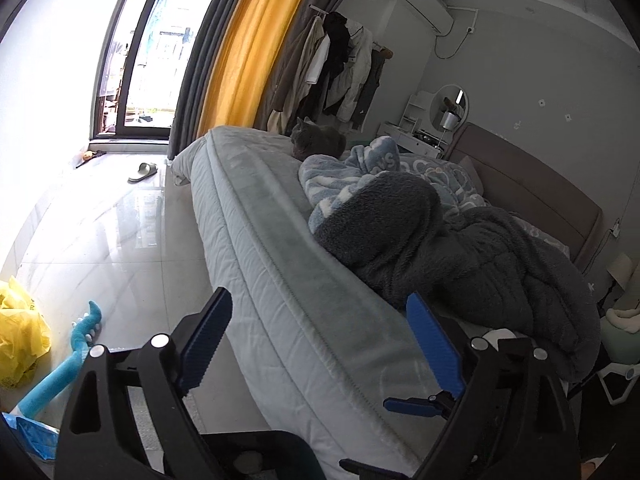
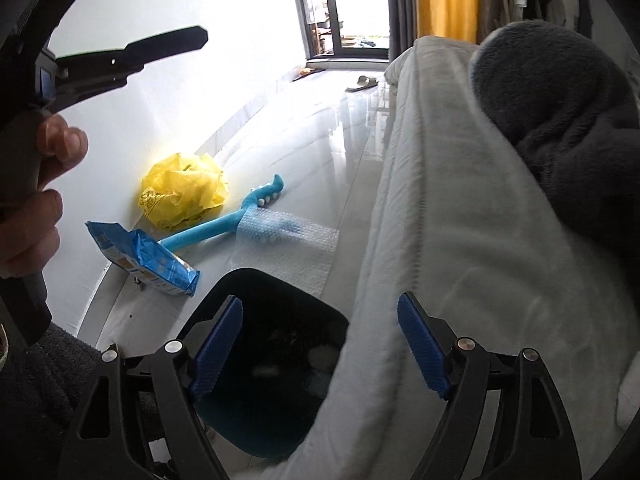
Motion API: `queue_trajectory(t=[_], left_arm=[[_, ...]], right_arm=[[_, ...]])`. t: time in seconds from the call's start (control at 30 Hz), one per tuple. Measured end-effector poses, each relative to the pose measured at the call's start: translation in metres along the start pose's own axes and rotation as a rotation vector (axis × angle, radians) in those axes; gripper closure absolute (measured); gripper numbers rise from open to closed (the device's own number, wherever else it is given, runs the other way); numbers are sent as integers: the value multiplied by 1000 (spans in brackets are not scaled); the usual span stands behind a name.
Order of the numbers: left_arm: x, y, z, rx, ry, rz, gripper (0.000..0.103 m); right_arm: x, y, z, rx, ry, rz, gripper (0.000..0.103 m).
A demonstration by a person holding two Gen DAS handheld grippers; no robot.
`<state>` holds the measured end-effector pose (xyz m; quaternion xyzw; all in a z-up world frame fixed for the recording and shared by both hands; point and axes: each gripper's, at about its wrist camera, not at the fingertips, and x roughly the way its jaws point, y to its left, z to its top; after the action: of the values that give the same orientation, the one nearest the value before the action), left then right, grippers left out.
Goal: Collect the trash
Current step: 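Move both tools back over the bed toward the remaining white sock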
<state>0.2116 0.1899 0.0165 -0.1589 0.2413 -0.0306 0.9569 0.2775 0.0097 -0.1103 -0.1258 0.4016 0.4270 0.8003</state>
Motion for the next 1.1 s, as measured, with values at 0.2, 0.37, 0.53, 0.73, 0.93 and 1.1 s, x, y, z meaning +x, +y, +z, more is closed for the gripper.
queue_trajectory(t=[0.2, 0.37, 0.53, 0.73, 0.93, 1.1], left_arm=[[20, -37, -6, 30, 15, -42, 11], [35, -68, -11, 29, 22, -102, 10], [57, -106, -21, 64, 74, -165, 8], [88, -149, -39, 80, 158, -263, 7], [114, -179, -56, 65, 209, -315, 7], [132, -200, -71, 40, 254, -358, 7]], right_arm=[[-36, -50, -15, 81, -49, -98, 22], [-61, -85, -31, 136, -82, -183, 19], [-85, -118, -52, 193, -97, -247, 19], [-110, -152, -79, 225, -101, -335, 18], [-129, -181, -96, 286, -103, -397, 16], [-141, -207, -114, 354, -86, -428, 15]])
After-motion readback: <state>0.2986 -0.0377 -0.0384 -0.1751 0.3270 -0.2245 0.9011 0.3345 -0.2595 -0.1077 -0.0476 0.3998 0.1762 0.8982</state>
